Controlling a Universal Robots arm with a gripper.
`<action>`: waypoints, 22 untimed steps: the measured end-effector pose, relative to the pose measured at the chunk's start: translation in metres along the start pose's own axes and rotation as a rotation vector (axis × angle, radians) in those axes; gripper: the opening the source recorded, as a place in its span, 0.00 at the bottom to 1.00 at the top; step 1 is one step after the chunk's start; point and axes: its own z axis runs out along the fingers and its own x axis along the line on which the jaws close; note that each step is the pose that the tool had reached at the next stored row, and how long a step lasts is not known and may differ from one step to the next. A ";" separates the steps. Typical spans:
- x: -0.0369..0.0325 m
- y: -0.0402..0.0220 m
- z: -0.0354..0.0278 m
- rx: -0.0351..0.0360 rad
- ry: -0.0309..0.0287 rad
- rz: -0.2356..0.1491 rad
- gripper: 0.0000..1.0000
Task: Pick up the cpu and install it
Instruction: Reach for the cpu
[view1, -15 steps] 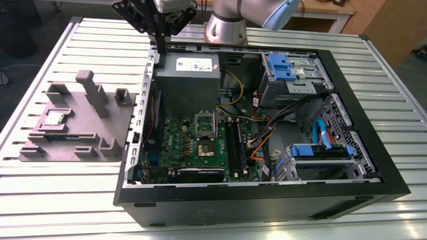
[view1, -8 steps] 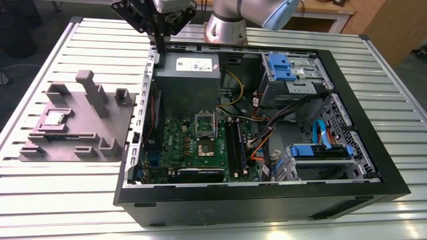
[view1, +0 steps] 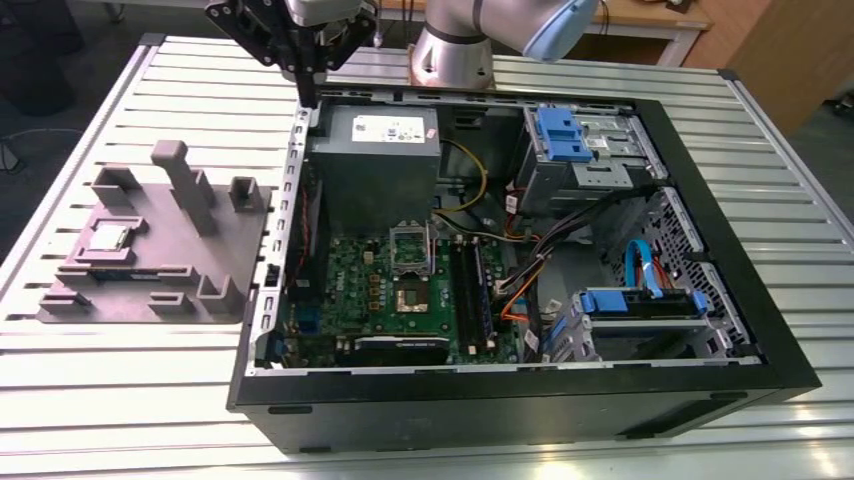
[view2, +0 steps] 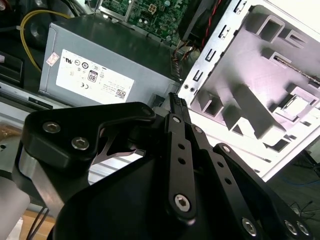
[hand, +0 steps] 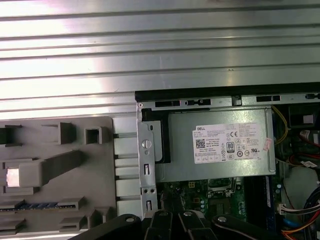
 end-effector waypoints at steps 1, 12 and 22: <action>0.0051 -0.0004 0.0001 0.0000 0.0000 0.000 0.10; 0.0103 -0.0008 0.0002 0.0000 0.0000 0.000 0.10; 0.0165 -0.0013 0.0002 0.0000 0.0000 0.000 0.10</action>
